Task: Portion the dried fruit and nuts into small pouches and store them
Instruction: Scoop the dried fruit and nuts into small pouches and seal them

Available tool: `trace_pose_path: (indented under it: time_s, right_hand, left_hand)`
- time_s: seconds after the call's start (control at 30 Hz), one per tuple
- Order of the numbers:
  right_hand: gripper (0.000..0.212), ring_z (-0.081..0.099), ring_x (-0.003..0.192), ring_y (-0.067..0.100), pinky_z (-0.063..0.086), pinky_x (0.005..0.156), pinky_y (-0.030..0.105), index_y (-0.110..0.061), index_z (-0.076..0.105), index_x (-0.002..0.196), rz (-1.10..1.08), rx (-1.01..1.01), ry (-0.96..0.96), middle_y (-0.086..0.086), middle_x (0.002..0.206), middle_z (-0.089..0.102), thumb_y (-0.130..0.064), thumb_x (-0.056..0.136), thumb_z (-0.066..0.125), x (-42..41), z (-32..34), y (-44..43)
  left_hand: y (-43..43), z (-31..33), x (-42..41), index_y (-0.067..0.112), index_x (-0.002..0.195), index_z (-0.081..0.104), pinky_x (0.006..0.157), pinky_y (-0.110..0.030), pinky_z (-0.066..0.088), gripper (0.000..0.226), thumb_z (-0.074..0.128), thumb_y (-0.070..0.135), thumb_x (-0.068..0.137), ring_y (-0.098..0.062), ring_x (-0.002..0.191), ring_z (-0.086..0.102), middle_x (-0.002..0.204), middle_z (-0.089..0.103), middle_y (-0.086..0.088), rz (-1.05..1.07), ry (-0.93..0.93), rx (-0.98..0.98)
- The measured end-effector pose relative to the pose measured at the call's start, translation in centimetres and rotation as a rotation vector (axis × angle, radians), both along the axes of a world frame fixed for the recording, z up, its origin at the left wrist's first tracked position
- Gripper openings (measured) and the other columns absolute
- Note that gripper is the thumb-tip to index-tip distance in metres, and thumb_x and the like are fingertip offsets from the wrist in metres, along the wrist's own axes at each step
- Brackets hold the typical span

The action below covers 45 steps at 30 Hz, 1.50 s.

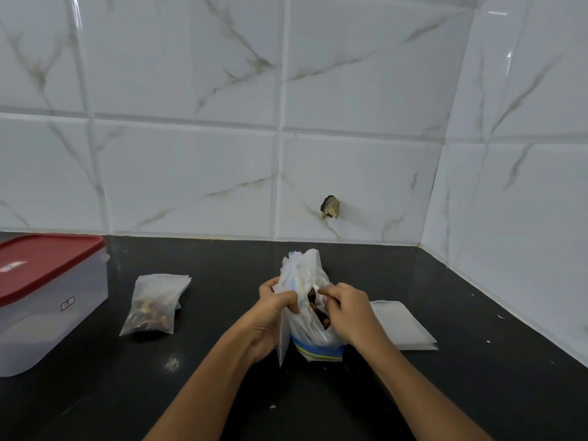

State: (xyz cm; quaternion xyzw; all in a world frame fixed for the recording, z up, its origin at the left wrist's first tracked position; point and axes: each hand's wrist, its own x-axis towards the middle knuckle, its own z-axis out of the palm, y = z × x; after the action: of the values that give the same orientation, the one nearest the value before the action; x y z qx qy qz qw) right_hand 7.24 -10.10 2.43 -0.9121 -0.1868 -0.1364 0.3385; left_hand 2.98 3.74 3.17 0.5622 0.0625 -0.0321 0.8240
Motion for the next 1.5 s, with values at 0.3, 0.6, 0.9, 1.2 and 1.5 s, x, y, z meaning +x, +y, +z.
trace_pose_path:
  time_s: [0.3,0.6,0.9,1.2,1.5]
  right_hand:
    - [0.032,0.060,0.099,0.017,0.044,0.082,0.021,-0.012,0.063,0.120,-0.021,0.184,0.176,0.009,0.110,0.066,-0.009,0.094,0.044,-0.4,0.0,-0.2]
    - [0.030,0.057,0.086,0.013,0.044,0.070,0.018,-0.011,0.071,0.103,-0.089,0.396,0.256,0.004,0.096,0.067,-0.006,0.091,0.044,-0.8,0.5,-0.2]
    - [0.023,0.038,0.057,0.012,0.031,0.051,0.022,-0.003,0.070,0.083,-0.172,0.784,0.515,0.004,0.067,0.053,-0.003,0.088,0.048,-0.9,1.5,-1.0]
    - [0.021,0.032,0.052,0.011,0.025,0.045,0.022,-0.007,0.068,0.079,-0.154,0.796,0.548,0.005,0.065,0.053,-0.003,0.087,0.049,-1.0,2.2,-1.7]
    - [0.024,0.034,0.053,0.010,0.027,0.046,0.021,-0.005,0.069,0.085,0.055,0.902,0.416,0.005,0.062,0.051,0.002,0.089,0.046,-3.3,4.2,-1.6]
  left_hand:
    - [-0.4,-0.2,0.4,0.019,0.119,0.033,0.093,-0.049,0.047,0.066,0.050,-0.007,0.060,-0.041,0.113,0.052,0.127,0.045,-0.024,0.046,0.000,-0.076]
    - [-0.5,-0.2,0.4,0.021,0.119,0.030,0.091,-0.048,0.049,0.057,0.045,-0.010,0.073,-0.036,0.106,0.055,0.119,0.046,-0.017,0.034,0.011,-0.045]
    - [0.3,0.5,0.5,0.020,0.135,0.017,0.087,-0.043,0.053,0.073,0.065,0.010,0.081,-0.029,0.100,0.058,0.109,0.047,-0.006,0.029,0.067,0.304]
    - [1.0,2.3,0.0,0.030,0.140,0.011,0.108,-0.042,0.035,0.126,0.080,0.065,0.041,-0.029,0.128,0.039,0.138,0.039,-0.013,0.275,-0.337,0.803]
    - [0.7,0.7,0.8,0.020,0.133,0.031,0.102,-0.035,0.042,0.091,0.082,0.042,0.061,-0.022,0.124,0.044,0.132,0.048,-0.003,0.070,-0.314,0.990]
